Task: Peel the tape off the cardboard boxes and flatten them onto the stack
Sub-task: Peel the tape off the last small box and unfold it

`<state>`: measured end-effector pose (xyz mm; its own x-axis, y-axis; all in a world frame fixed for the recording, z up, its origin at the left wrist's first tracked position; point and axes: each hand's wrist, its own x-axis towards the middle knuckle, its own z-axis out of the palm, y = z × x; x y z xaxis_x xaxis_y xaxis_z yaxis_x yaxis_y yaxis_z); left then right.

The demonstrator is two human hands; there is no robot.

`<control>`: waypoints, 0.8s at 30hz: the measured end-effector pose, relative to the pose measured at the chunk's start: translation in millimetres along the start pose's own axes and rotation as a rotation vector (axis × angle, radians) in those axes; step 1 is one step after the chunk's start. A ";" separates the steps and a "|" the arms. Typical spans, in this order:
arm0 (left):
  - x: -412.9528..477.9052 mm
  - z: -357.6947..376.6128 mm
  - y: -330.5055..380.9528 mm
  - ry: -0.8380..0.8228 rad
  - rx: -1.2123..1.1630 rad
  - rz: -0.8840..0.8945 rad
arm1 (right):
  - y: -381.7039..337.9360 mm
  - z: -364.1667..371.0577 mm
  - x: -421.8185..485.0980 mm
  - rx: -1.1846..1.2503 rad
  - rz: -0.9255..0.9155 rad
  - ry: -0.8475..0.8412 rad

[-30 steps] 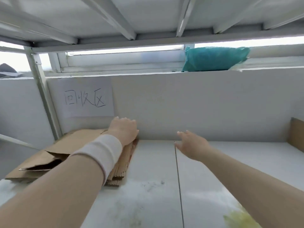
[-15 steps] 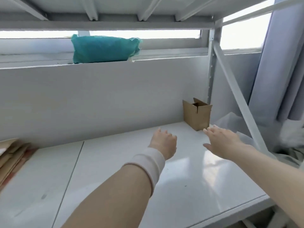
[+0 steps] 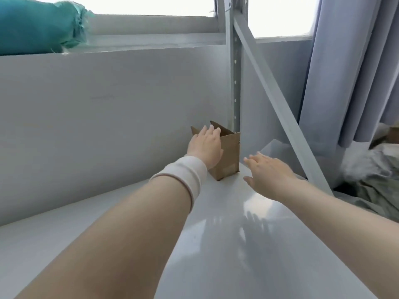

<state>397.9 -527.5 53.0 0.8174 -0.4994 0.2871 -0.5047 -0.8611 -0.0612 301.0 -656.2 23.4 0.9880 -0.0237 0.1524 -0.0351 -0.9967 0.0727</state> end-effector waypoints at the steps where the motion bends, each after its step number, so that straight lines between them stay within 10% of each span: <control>1: 6.4 5.9 -0.2 0.019 0.021 -0.003 | 3.2 3.1 2.7 -0.003 -0.006 0.001; 6: 7.7 14.2 -2.7 0.223 0.047 0.021 | 8.0 8.5 4.5 0.079 0.008 0.014; 13: -59.3 -51.4 -20.9 0.373 -0.557 -0.046 | -18.8 -5.2 -16.9 0.691 0.095 0.220; 24: -271.0 -184.9 -128.0 0.645 -0.569 -0.350 | -205.4 -110.3 -156.1 0.977 -0.347 0.343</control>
<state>189.6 -264.4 159.8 0.7224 0.0762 0.6873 -0.4585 -0.6912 0.5585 137.4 -439.3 93.4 0.8212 0.1420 0.5527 0.5217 -0.5795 -0.6262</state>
